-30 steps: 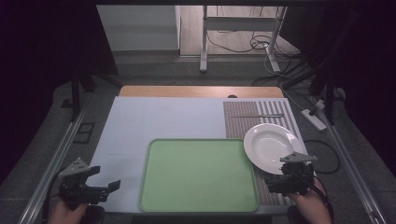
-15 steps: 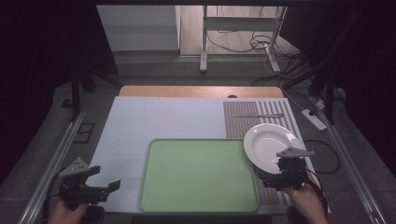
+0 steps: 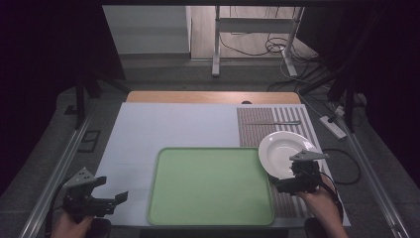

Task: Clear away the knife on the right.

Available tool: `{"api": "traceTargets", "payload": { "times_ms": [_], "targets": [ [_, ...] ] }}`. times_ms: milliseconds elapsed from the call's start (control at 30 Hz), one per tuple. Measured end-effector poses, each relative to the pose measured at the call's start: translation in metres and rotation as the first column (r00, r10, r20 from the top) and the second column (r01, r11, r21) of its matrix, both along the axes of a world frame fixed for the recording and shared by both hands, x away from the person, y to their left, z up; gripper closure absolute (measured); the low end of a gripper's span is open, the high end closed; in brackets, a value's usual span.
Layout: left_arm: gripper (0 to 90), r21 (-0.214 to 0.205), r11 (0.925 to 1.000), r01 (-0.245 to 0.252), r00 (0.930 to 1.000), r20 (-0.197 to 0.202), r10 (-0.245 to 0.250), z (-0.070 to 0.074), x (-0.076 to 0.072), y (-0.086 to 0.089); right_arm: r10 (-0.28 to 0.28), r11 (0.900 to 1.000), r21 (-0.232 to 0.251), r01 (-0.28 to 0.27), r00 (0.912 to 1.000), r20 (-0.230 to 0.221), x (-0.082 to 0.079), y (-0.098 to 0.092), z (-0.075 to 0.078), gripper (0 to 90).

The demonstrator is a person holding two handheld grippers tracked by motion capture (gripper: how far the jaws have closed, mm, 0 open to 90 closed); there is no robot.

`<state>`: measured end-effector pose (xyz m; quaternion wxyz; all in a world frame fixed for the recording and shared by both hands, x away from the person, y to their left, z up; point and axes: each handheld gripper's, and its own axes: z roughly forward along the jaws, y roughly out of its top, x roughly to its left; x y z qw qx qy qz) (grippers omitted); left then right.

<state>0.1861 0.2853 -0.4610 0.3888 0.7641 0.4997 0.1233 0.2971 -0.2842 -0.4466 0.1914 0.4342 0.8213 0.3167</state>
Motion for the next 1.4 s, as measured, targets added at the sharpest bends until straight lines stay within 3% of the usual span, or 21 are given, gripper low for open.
{"api": "traceTargets", "payload": {
  "times_ms": [200,333,533,633,700,800,1000,1233,1400],
  "targets": [
    [2.1,0.003,1.0,0.0,1.0,0.0,0.0,0.0,0.0,0.0,0.032,0.9994,-0.009,-0.032,0.9995,-0.006,0.012,-0.001,-0.003,0.0],
    [2.1,0.003,1.0,0.0,1.0,0.001,0.0,0.0,0.0,0.0,0.025,0.9997,-0.002,-0.025,0.9995,-0.022,0.018,-0.001,-0.008,0.0],
    [2.1,0.003,1.0,0.0,1.0,0.0,0.0,0.0,0.0,0.0,0.0,0.9998,-0.022,-0.001,0.9996,-0.027,0.032,-0.002,-0.01,0.0],
    [2.1,0.004,1.0,0.0,1.0,0.001,0.0,0.0,0.0,0.0,-0.037,0.9992,0.017,0.037,0.9987,-0.035,0.044,-0.002,-0.009,0.0],
    [2.1,0.003,1.0,0.0,1.0,0.0,0.0,0.0,0.0,0.0,-0.04,0.9991,0.015,0.04,0.9987,-0.031,0.047,-0.002,-0.009,0.0],
    [2.1,0.003,1.0,-0.001,1.0,0.001,0.001,0.0,0.0,0.0,-0.046,0.9989,-0.006,0.046,0.9989,-0.007,0.056,0.0,-0.008,0.0],
    [2.1,0.001,1.0,-0.001,1.0,0.001,0.001,0.0,0.0,0.0,-0.101,0.9934,-0.056,0.1,0.9948,-0.015,0.083,0.002,-0.014,0.0],
    [2.1,0.001,1.0,0.0,1.0,0.001,0.0,0.0,0.0,0.0,-0.133,0.9906,-0.032,0.133,0.991,-0.013,0.104,-0.001,-0.011,0.0],
    [2.1,-0.001,1.0,-0.001,1.0,0.002,0.001,0.0,0.0,0.0,-0.163,0.986,-0.042,0.162,0.9861,-0.031,0.124,-0.005,-0.012,0.0]
  ]
}}
